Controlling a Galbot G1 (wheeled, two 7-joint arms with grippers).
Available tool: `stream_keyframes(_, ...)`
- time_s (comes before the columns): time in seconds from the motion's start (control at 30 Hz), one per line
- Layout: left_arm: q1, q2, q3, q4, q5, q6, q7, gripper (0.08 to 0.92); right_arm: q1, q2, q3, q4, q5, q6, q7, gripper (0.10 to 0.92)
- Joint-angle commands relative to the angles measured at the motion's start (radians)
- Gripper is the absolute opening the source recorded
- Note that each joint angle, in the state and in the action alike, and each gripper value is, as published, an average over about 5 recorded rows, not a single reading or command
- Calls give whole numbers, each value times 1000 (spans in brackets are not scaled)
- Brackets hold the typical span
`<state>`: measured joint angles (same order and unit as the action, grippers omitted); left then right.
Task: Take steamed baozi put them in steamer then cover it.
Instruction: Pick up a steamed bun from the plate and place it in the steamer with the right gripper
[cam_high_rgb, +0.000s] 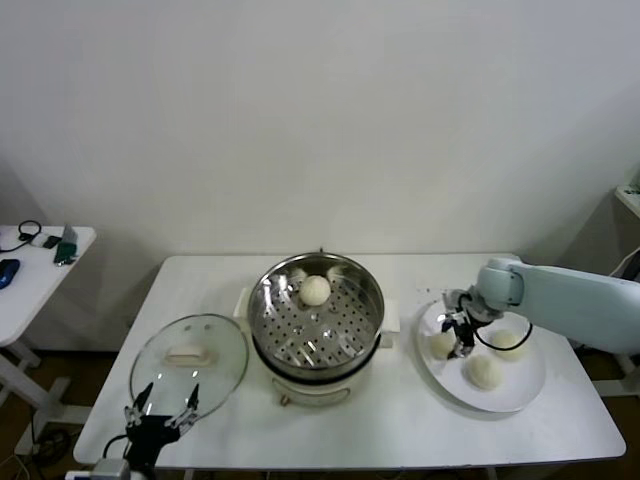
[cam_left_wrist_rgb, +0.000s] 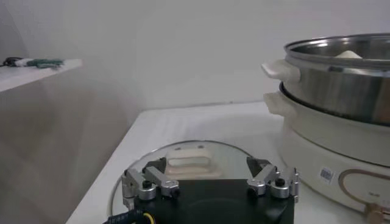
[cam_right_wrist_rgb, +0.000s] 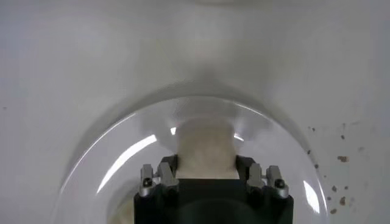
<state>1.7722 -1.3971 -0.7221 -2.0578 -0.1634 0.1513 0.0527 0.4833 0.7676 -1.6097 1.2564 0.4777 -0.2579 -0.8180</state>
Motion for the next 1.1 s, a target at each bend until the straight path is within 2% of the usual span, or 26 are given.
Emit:
stream_keyframes(0.03,-1,5,0,-3,1,3,1,823,302,8,-157,44,70,32,-84,636)
stream_keyframes(0.27,-5,12,5,-12,-1,4,2,823,726,137,-261,102,306,63,-185,636)
stream_keyframes(0.43,-12,12,8,-16,-5,4,2,823,725,246,-60,208,492,-42,-113,636)
stream_keyframes(0.53,-14,11,7,-20,-9,5,2,823,646,324,37,266,540,-104,-46,636)
stream_keyframes(0.8,-9,-1,-10,-39,-21,12,3,823,398,531,46,256,487,-161,57,636)
stream_keyframes(1.1,4,-4,-14,-37,-22,6,1,823,201,645,12,61,347,-165,97,636)
